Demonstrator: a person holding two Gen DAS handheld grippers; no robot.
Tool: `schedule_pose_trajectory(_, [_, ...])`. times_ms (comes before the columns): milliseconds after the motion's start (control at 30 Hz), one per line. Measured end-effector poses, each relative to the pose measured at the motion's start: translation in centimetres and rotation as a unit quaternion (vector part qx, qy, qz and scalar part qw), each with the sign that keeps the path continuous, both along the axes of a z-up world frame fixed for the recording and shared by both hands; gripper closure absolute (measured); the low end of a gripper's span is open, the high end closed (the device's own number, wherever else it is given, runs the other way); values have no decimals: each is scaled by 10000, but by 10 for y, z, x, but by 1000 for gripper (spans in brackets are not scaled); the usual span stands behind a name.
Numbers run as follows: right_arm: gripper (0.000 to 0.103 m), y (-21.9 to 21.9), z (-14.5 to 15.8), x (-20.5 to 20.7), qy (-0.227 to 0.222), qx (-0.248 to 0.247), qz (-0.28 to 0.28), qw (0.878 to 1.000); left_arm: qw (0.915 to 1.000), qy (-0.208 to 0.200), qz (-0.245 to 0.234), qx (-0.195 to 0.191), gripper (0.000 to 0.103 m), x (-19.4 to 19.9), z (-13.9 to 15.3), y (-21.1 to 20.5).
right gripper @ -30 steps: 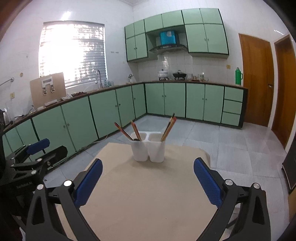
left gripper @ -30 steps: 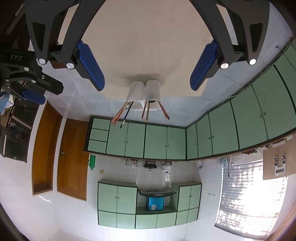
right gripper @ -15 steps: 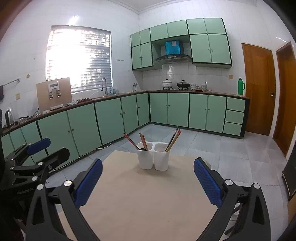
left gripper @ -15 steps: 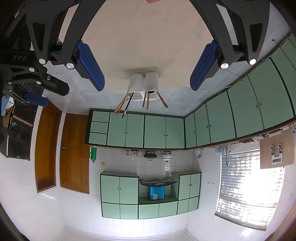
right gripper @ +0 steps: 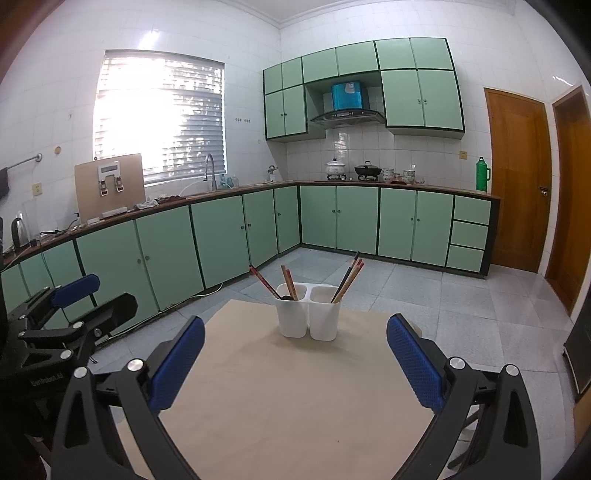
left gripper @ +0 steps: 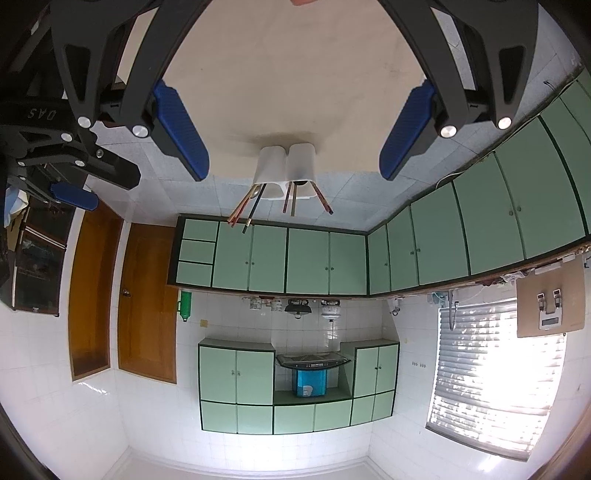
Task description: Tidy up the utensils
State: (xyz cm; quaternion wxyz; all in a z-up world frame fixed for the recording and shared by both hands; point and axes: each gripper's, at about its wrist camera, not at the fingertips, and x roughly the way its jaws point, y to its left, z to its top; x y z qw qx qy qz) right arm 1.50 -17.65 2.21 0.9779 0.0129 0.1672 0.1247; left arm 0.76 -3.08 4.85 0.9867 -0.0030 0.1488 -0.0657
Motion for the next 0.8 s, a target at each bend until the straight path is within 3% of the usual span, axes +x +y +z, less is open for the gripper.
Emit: schedule_pose_trajectory(800, [6, -1, 1, -2, -22, 1, 20, 10000, 10000, -9, 22, -10, 12, 0, -2, 7])
